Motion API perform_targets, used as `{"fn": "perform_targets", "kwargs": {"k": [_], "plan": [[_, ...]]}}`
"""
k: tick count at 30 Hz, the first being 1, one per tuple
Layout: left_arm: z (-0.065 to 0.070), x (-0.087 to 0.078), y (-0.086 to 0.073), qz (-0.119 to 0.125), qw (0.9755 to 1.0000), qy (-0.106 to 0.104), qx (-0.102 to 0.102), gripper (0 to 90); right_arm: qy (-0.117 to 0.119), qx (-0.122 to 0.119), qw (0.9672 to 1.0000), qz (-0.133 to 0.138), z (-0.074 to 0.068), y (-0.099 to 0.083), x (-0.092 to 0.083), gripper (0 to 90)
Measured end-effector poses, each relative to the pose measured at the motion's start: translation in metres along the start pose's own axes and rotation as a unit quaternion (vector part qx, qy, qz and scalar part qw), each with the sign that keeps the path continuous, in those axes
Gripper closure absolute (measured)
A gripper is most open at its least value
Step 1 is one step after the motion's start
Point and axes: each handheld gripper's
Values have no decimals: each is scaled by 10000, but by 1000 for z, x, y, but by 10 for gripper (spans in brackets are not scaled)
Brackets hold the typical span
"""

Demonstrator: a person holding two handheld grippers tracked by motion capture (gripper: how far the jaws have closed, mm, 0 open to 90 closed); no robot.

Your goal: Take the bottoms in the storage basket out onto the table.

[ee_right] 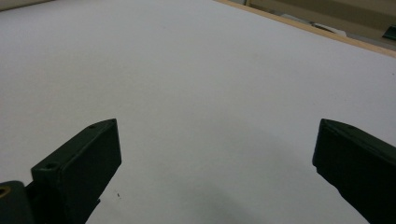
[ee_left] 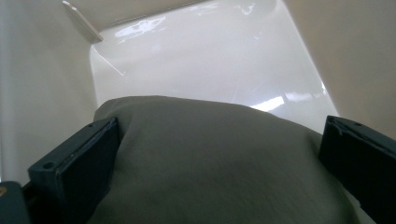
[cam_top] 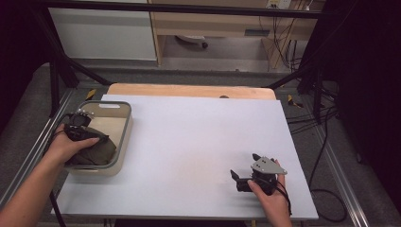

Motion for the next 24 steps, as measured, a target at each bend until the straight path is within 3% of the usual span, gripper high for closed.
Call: {"fn": "perform_targets", "kwargs": {"k": [8, 13, 17, 24], "plan": [[-1, 9, -3, 101, 9999, -68, -17, 0, 42, -37, 10000, -30, -2, 1, 1, 19], [-2, 21, -7, 139, 9996, -97, -227, 18, 32, -36, 10000, -41, -1, 0, 1, 18], [-3, 21, -4, 45, 9995, -81, -293, 105, 41, -37, 10000, -39, -1, 0, 1, 18], [6, 16, -1, 16, 9999, 113, -86, 279, 52, -75, 9999, -54, -2, 1, 1, 18]]}}
Point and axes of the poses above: each handheld gripper's, and its own axes: x roughly forward along the jaws, y roughly out of its top, z roughly to its right, and after that the axes turned 1 degree about z, right-handed
